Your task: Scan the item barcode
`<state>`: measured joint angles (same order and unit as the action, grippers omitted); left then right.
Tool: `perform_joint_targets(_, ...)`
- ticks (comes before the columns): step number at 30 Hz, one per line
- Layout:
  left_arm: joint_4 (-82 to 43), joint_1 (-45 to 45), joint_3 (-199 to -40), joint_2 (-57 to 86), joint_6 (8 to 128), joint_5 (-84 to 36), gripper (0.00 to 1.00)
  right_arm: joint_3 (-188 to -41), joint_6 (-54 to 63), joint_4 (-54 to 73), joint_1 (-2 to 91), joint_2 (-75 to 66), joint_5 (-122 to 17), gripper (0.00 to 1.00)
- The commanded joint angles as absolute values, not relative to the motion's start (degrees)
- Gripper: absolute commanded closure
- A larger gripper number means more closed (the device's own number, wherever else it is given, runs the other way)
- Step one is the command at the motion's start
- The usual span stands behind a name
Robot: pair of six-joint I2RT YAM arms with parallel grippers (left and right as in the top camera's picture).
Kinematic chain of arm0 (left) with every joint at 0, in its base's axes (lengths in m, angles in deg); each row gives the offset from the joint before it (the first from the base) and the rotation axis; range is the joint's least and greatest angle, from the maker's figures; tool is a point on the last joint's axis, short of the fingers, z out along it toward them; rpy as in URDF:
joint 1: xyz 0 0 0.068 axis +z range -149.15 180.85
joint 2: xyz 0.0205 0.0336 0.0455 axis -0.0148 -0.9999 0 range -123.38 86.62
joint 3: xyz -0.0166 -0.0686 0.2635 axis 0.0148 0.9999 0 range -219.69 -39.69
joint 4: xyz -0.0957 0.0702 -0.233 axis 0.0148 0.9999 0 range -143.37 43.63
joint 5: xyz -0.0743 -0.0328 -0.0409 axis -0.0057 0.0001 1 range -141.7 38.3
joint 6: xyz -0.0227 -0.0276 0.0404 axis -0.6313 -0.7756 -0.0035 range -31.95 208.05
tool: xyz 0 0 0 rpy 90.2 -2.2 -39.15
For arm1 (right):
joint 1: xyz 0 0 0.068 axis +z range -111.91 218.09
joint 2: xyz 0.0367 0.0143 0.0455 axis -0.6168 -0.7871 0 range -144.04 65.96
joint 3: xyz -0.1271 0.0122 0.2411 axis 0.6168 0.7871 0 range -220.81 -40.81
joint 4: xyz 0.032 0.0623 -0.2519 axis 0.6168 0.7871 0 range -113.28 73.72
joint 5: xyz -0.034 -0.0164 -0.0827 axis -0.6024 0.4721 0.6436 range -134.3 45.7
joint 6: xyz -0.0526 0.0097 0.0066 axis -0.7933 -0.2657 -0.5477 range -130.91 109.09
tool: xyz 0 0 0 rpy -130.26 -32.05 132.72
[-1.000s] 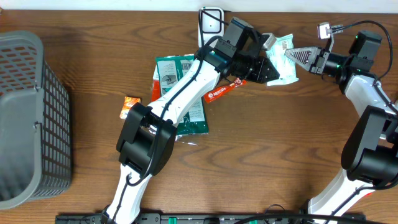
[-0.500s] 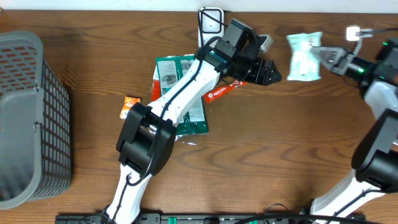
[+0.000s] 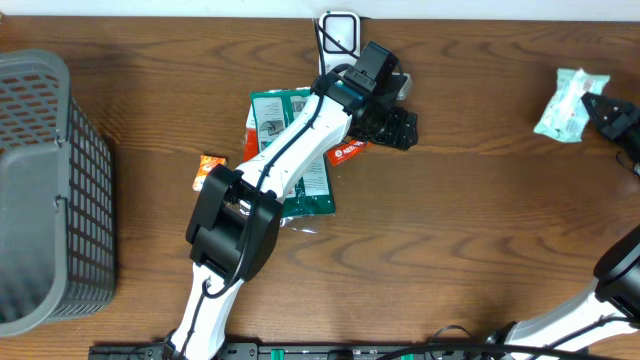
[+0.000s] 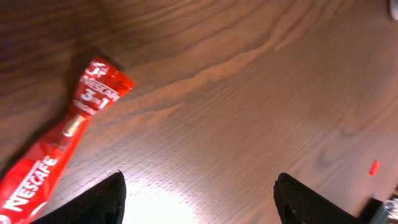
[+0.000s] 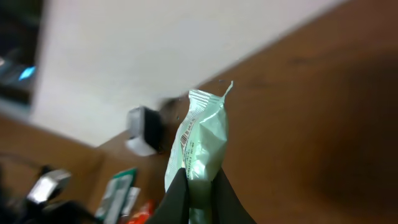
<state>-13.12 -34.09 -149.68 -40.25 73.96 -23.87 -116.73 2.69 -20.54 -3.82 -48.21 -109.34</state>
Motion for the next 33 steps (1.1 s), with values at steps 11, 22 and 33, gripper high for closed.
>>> perform_joint_targets(11, -12.86, -33.85, -150.65, -38.83, 75.36, -28.44, 0.24, -117.81, -17.20, -1.77, -0.39, -47.51, -59.62, 0.99)
perform_joint_targets(22, -12.16, -33.94, -150.43, -38.88, 76.15, -32.76, 0.24, -130.50, -16.80, 9.75, 0.26, -47.51, -50.92, 0.99)
perform_joint_targets(33, -17.97, -25.28, -150.43, -35.27, 86.38, -59.10, 0.23, -150.48, -22.01, 20.48, 0.24, -47.51, -36.01, 0.99)
